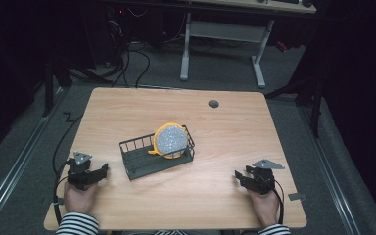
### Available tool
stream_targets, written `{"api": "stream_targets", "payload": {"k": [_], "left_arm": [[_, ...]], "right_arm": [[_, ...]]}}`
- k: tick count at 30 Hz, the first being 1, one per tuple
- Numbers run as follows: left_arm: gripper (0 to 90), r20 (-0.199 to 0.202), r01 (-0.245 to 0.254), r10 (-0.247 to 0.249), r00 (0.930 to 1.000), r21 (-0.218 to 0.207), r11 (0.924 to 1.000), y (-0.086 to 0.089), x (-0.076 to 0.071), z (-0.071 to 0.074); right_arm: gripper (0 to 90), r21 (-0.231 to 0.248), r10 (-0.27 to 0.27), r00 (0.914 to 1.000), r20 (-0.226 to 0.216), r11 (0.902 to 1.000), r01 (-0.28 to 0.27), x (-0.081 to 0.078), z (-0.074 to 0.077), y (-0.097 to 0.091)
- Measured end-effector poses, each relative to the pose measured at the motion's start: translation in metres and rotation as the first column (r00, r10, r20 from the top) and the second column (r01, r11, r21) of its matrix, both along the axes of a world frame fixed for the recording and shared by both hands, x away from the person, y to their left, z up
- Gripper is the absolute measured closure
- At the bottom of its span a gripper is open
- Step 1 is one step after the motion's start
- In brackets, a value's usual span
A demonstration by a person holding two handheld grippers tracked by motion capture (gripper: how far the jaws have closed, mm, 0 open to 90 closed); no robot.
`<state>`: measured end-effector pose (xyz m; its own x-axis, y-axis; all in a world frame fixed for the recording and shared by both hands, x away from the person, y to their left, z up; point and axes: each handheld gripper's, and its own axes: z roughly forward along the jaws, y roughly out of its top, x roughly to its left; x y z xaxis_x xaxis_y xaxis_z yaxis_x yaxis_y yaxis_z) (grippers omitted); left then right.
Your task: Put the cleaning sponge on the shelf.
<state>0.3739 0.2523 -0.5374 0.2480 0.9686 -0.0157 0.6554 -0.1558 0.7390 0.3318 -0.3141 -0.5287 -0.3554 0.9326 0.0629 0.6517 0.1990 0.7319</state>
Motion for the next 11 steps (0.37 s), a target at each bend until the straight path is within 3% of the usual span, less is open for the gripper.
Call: {"api": "stream_targets", "payload": {"k": [1, 3, 11], "left_arm": [[27.7, 0.001, -0.001, 0.001, 1.0000, 0.000, 1.0000, -0.0001, 0.0000, -0.0001], [27.6, 0.001, -0.001, 0.001, 1.0000, 0.001, 1.0000, -0.0002, -0.0001, -0.0001], [27.4, 0.001, 0.002, -0.002, 1.0000, -0.004, 1.0000, -0.0001, 0.0000, -0.0002]], "right_arm": [[43.3, -0.058, 0.012, 0.9997, 0.022, 0.9983, -0.010, -0.0022, -0.0014, 0.0049], [42.7, -0.082, 0.010, 0.9995, 0.030, 0.9966, -0.008, -0.0032, -0.0016, 0.0082], [41.1, -0.077, 0.005, 0.9997, 0.025, 0.9970, -0.003, -0.0031, -0.0017, 0.0081]]}}
